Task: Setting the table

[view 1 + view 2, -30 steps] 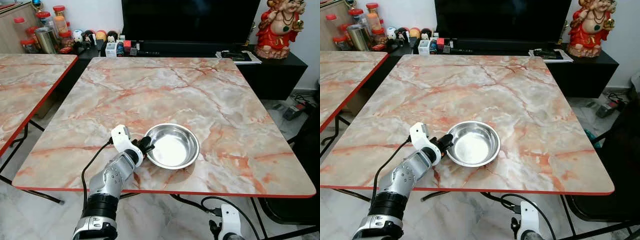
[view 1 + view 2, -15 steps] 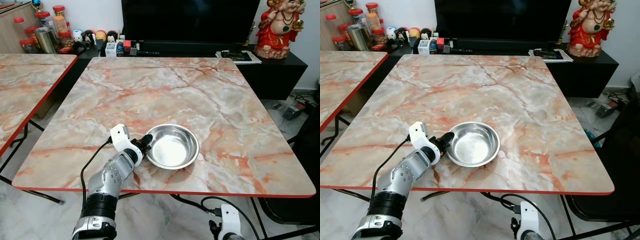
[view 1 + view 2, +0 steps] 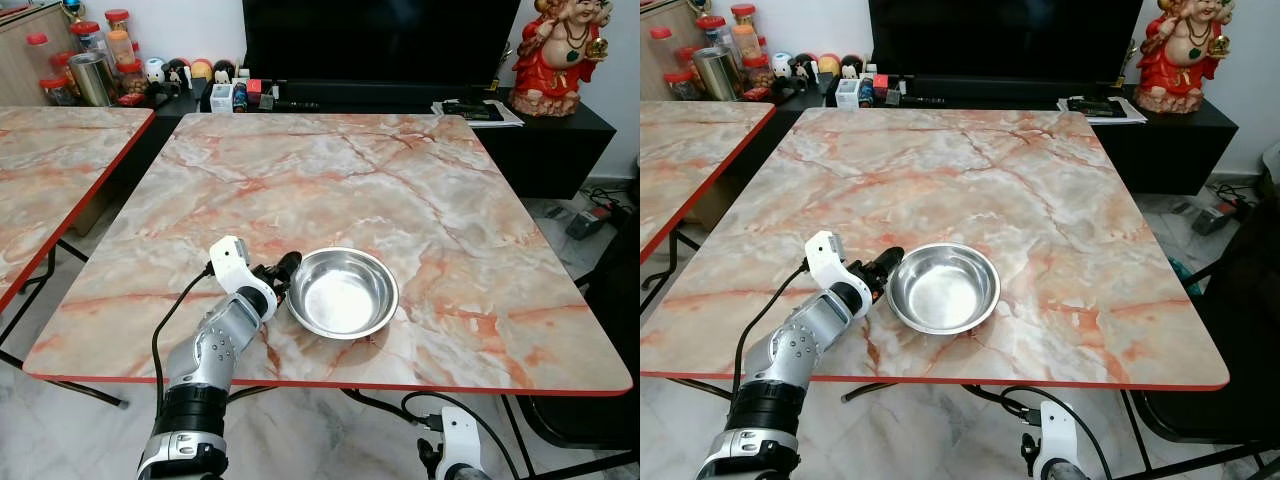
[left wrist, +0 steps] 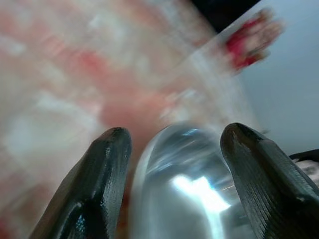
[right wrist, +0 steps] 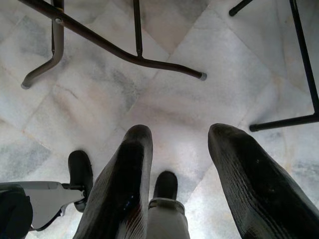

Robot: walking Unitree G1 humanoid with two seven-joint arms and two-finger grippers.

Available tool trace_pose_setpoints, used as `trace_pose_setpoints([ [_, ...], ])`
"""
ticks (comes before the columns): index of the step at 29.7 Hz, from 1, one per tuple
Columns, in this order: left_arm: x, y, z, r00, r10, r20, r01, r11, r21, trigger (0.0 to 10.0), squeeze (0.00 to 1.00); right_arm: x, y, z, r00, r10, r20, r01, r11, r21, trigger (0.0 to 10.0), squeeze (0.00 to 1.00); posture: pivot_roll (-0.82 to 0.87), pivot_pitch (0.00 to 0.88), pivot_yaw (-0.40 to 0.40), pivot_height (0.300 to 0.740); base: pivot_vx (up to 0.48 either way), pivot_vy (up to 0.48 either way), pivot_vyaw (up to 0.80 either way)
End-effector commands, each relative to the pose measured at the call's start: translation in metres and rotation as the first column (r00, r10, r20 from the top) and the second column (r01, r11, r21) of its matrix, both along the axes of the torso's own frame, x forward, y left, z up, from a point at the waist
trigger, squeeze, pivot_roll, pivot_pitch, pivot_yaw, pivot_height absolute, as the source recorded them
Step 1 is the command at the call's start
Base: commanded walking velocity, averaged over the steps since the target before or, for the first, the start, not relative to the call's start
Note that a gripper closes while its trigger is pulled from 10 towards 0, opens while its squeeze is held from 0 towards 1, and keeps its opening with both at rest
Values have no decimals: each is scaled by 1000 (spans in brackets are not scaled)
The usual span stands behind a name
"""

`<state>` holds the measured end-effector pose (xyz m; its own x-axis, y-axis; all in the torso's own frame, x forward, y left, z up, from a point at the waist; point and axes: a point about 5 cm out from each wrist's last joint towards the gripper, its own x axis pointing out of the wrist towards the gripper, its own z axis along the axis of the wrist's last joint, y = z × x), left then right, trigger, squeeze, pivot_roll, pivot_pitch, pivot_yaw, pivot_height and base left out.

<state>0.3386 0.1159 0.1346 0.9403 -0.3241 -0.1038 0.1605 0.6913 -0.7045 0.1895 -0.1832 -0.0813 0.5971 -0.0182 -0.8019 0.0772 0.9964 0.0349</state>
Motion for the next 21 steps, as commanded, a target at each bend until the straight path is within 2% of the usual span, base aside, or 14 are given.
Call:
trace_pose_setpoints([
  [1, 0, 4, 13, 998, 3, 69, -1, 999, -33, 10000, 0, 4, 1, 2, 1000, -9, 8, 8, 1000, 7, 10000, 0, 29, 0, -24, 740, 0, 0, 0],
  [9, 2, 25, 25, 989, 56, 135, -50, 998, -44, 10000, 0, 4, 1, 2, 1000, -10, 8, 10, 1000, 8, 10000, 0, 28, 0, -22, 740, 0, 0, 0],
  [11, 2, 34, 30, 980, 101, 170, -93, 994, -57, 10000, 0, 3, 1, 2, 1000, -12, 8, 12, 1000, 8, 10000, 0, 27, 0, -22, 740, 0, 0, 0],
  [13, 4, 49, 37, 957, 202, 210, -192, 979, -66, 10000, 0, 3, 0, 2, 1000, -14, 8, 14, 1000, 8, 10000, 0, 27, 0, -22, 740, 0, 0, 0],
  [14, 6, 75, 42, 895, 371, 248, -388, 921, 23, 10000, 0, 3, 0, 2, 1000, -15, 9, 15, 1000, 7, 10000, 0, 27, 0, -22, 740, 0, 0, 0],
  [15, 6, 90, 43, 852, 448, 271, -485, 870, 87, 10000, 0, 3, 0, 2, 1000, -15, 9, 15, 1000, 6, 10000, 0, 27, 0, -22, 740, 0, 0, 0],
  [17, 6, 95, 43, 839, 465, 281, -512, 851, 120, 10000, 0, 3, -1, 2, 1000, -14, 9, 14, 1000, 6, 10000, 0, 27, 0, -22, 740, 0, 0, 0],
  [19, 6, 97, 43, 838, 467, 284, -515, 848, 126, 10000, 0, 3, -1, 2, 1000, -14, 9, 14, 1000, 6, 10000, 0, 27, 0, -22, 740, 0, 0, 0],
  [20, 4, 101, 42, 832, 439, 340, -533, 802, 268, 10000, 0, 3, -1, 2, 1000, -16, 13, 16, 1000, 8, 10000, 0, 32, 0, -30, 740, 0, 0, 0],
  [21, 4, 101, 42, 832, 439, 340, -533, 802, 268, 10000, 0, 3, -1, 2, 1000, -16, 13, 16, 1000, 8, 10000, 0, 32, 0, -30, 740, 0, 0, 0],
])
